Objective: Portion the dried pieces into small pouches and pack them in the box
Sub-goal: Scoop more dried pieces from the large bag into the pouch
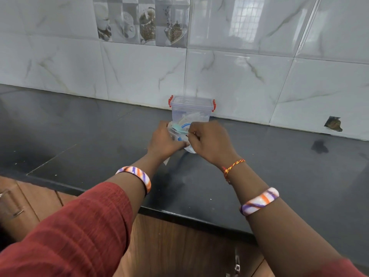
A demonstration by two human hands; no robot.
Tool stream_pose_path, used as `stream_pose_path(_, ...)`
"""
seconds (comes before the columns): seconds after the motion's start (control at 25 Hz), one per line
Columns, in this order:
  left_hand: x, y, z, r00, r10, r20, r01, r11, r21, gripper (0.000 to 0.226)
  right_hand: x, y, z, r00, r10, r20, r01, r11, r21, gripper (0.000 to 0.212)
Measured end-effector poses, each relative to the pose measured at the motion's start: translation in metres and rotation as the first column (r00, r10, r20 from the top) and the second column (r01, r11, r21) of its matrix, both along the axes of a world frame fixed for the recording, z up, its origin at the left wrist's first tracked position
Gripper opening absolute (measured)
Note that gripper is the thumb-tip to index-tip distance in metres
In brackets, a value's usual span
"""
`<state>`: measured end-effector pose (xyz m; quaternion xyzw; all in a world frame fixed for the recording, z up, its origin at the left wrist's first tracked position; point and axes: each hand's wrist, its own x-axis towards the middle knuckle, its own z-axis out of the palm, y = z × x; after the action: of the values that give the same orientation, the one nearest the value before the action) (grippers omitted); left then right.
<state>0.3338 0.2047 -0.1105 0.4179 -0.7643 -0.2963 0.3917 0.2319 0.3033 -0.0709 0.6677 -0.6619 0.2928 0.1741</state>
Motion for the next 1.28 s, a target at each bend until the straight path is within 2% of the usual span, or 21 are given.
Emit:
stream_pose_path(0.08, -0.002, -0.003, 0.004, 0.999, 0.01, -0.051, -0.006, 0.998, 0.068, 0.069, 0.0, 0.003, -0.002, 0.971, 0.002, -0.241, -0.022, 0.997, -0.079, 0.02)
stream_pose_path(0.16, -0.004, -0.008, 0.004, 0.999, 0.022, -0.042, -0.019, 0.997, 0.075, 0.068, -0.002, 0.001, -0.007, 0.953, -0.01, -0.304, -0.041, 0.986, -0.161, 0.025)
stream_pose_path(0.2, -0.005, -0.011, 0.003, 0.999, 0.029, -0.025, -0.027, 0.998, 0.06, 0.067, -0.007, -0.004, -0.013, 0.97, 0.009, -0.242, -0.059, 0.978, -0.199, 0.027)
stream_pose_path(0.24, -0.006, -0.015, 0.003, 0.999, 0.033, -0.006, -0.033, 0.998, 0.045, 0.066, -0.011, -0.008, -0.018, 0.994, 0.04, -0.105, -0.059, 0.981, -0.185, 0.028)
stream_pose_path(0.28, -0.006, -0.017, 0.003, 0.999, 0.037, 0.005, -0.037, 0.999, 0.032, 0.066, -0.013, -0.011, -0.02, 0.993, 0.063, 0.095, -0.047, 0.987, -0.157, 0.026)
stream_pose_path(0.32, -0.008, -0.019, 0.003, 0.999, 0.044, 0.011, -0.045, 0.999, 0.02, 0.066, -0.015, -0.013, -0.018, 0.946, 0.064, 0.318, -0.014, 0.988, -0.155, 0.023)
stream_pose_path(0.36, -0.009, -0.022, 0.003, 0.998, 0.057, 0.013, -0.057, 0.998, 0.008, 0.066, -0.018, -0.014, -0.017, 0.842, 0.065, 0.535, 0.03, 0.986, -0.167, 0.021)
stream_pose_path(0.44, -0.012, -0.025, 0.004, 0.995, 0.102, 0.017, -0.102, 0.995, -0.009, 0.068, -0.025, -0.014, -0.015, 0.537, 0.1, 0.838, 0.103, 0.978, -0.183, 0.026)
stream_pose_path(0.52, -0.017, -0.029, 0.005, 0.99, 0.138, 0.011, -0.138, 0.99, -0.024, 0.07, -0.035, -0.013, -0.021, 0.302, 0.149, 0.942, 0.16, 0.966, -0.204, 0.029)
stream_pose_path(0.56, -0.02, -0.03, 0.005, 0.991, 0.137, 0.005, -0.137, 0.99, -0.021, 0.071, -0.038, -0.011, -0.025, 0.241, 0.151, 0.959, 0.184, 0.963, -0.198, 0.028)
stream_pose_path(0.64, -0.027, -0.036, 0.005, 0.993, 0.117, 0.004, -0.117, 0.993, 0.025, 0.074, -0.044, -0.015, -0.035, 0.223, 0.118, 0.968, 0.222, 0.961, -0.168, 0.029)
stream_pose_path(0.68, -0.03, -0.039, 0.004, 0.993, 0.115, 0.009, -0.116, 0.991, 0.066, 0.074, -0.045, -0.018, -0.04, 0.267, 0.084, 0.96, 0.234, 0.961, -0.149, 0.031)
stream_pose_path(0.72, -0.032, -0.044, 0.004, 0.993, 0.121, 0.014, -0.121, 0.986, 0.114, 0.074, -0.046, -0.022, -0.043, 0.362, 0.022, 0.932, 0.248, 0.961, -0.119, 0.032)
stream_pose_path(0.8, -0.034, -0.057, 0.001, 0.99, 0.138, 0.004, -0.136, 0.972, 0.192, 0.07, -0.044, -0.034, -0.048, 0.641, -0.133, 0.756, 0.266, 0.962, -0.056, 0.028)
stream_pose_path(0.84, -0.035, -0.065, -0.001, 0.99, 0.141, 0.005, -0.139, 0.966, 0.218, 0.067, -0.042, -0.041, -0.05, 0.777, -0.191, 0.599, 0.262, 0.964, -0.032, 0.023)
stream_pose_path(0.88, -0.036, -0.071, -0.004, 0.99, 0.143, 0.016, -0.143, 0.962, 0.231, 0.065, -0.039, -0.047, -0.05, 0.876, -0.219, 0.43, 0.249, 0.969, -0.013, 0.02)
stream_pose_path(0.92, -0.036, -0.076, -0.007, 0.989, 0.145, 0.035, -0.149, 0.96, 0.236, 0.064, -0.037, -0.056, -0.052, 0.936, -0.225, 0.271, 0.227, 0.974, 0.022, 0.018)
stream_pose_path(1.0, -0.039, -0.084, -0.013, 0.989, 0.138, 0.049, -0.146, 0.95, 0.276, 0.065, -0.03, -0.072, -0.05, 0.977, -0.203, -0.068, 0.211, 0.966, 0.149, 0.019)
stream_pose_path(1.08, -0.04, -0.096, -0.017, 0.991, 0.131, 0.023, -0.13, 0.92, 0.368, 0.065, -0.02, -0.088, -0.049, 0.933, -0.085, -0.35, 0.171, 0.96, 0.221, 0.021)
stream_pose_path(1.16, -0.039, -0.11, -0.018, 0.994, 0.107, 0.014, -0.103, 0.902, 0.42, 0.063, -0.013, -0.098, -0.048, 0.876, -0.035, -0.48, 0.159, 0.963, 0.219, 0.023)
stream_pose_path(1.28, -0.04, -0.126, -0.016, 0.998, 0.008, 0.054, -0.032, 0.884, 0.467, 0.058, -0.02, -0.117, -0.041, 0.875, -0.085, -0.476, 0.256, 0.917, 0.307, 0.025)
